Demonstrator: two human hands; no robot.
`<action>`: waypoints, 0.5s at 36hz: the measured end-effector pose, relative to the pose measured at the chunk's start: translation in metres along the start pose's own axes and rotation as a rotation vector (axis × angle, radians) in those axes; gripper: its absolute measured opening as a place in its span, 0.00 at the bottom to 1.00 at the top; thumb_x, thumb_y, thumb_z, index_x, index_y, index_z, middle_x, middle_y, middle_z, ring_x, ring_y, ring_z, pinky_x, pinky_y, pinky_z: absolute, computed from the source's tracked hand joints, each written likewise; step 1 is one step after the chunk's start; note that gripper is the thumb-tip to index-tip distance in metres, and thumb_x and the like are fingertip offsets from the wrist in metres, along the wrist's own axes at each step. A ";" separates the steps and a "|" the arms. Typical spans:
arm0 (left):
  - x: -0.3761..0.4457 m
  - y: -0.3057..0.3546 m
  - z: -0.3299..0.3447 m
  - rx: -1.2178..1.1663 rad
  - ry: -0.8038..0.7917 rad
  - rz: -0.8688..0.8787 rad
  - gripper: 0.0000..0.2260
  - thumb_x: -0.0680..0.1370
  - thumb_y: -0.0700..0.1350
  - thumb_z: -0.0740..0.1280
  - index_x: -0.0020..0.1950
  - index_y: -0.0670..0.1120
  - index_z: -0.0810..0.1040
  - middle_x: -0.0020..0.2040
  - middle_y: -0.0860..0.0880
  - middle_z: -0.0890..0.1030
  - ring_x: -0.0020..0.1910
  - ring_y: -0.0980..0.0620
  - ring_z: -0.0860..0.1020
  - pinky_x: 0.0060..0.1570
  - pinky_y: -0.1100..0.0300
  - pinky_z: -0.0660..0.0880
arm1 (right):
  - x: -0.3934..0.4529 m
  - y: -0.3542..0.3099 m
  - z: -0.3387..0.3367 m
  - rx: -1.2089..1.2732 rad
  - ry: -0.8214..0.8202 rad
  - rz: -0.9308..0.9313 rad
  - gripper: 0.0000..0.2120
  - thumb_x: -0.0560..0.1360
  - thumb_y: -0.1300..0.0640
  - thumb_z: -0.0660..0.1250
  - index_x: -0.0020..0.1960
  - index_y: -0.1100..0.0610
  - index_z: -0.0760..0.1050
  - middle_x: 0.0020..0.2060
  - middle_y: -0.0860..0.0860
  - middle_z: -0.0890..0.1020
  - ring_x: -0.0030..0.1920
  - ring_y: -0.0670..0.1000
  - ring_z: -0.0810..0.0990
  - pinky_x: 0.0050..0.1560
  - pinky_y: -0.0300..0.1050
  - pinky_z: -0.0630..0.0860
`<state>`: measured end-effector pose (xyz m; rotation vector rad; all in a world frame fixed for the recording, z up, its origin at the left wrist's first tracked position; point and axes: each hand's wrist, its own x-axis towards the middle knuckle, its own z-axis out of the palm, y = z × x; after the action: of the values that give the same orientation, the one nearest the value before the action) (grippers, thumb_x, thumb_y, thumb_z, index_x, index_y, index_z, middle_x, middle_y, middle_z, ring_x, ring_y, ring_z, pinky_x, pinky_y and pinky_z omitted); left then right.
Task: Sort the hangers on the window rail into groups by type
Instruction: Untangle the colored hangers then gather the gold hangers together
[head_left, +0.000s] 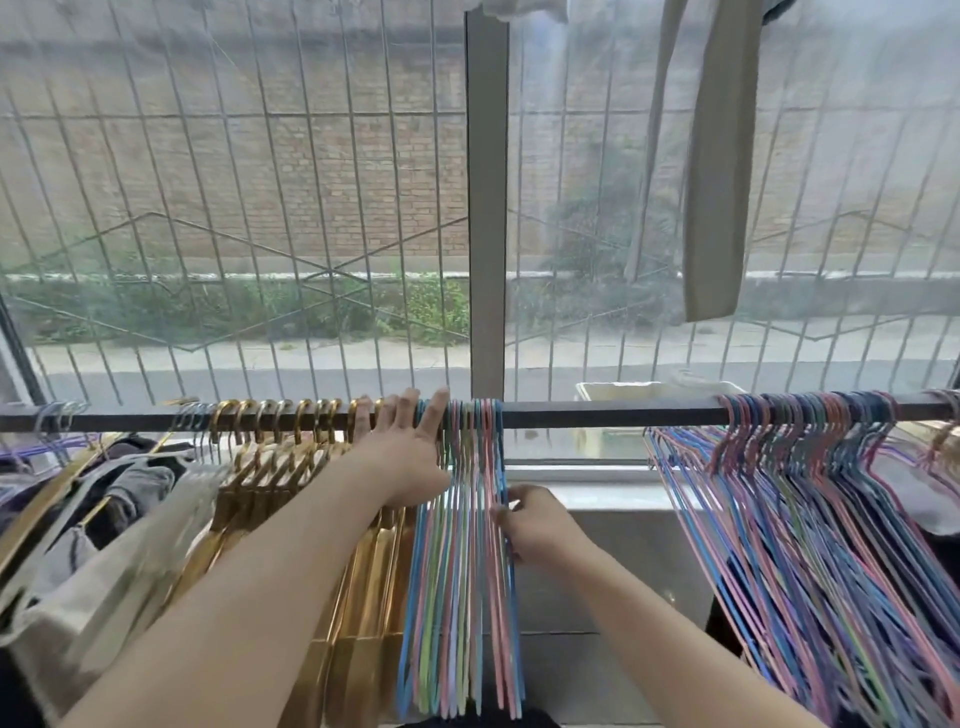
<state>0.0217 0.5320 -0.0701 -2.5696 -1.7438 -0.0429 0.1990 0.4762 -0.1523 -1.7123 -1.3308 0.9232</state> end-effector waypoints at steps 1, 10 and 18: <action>0.000 0.000 0.000 0.005 0.010 -0.002 0.49 0.79 0.60 0.63 0.78 0.57 0.23 0.82 0.46 0.31 0.80 0.41 0.30 0.75 0.36 0.28 | -0.002 -0.001 0.000 -0.029 0.030 -0.022 0.18 0.83 0.53 0.64 0.70 0.59 0.73 0.39 0.53 0.81 0.31 0.48 0.79 0.31 0.42 0.78; 0.000 -0.004 0.010 0.035 0.022 0.021 0.49 0.79 0.62 0.62 0.77 0.57 0.22 0.81 0.47 0.30 0.80 0.41 0.29 0.74 0.37 0.26 | -0.036 0.007 -0.024 -0.072 0.121 -0.141 0.21 0.83 0.57 0.62 0.75 0.53 0.67 0.34 0.50 0.76 0.30 0.47 0.75 0.32 0.40 0.74; -0.001 -0.004 0.010 0.020 0.022 0.024 0.49 0.79 0.60 0.63 0.76 0.57 0.21 0.81 0.47 0.29 0.79 0.41 0.28 0.75 0.36 0.28 | -0.061 -0.010 -0.057 0.610 -0.110 -0.058 0.12 0.84 0.66 0.59 0.53 0.62 0.82 0.38 0.57 0.82 0.30 0.54 0.79 0.36 0.49 0.82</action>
<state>0.0174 0.5331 -0.0805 -2.5654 -1.6965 -0.0527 0.2335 0.4106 -0.1121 -1.1608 -1.0133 1.2474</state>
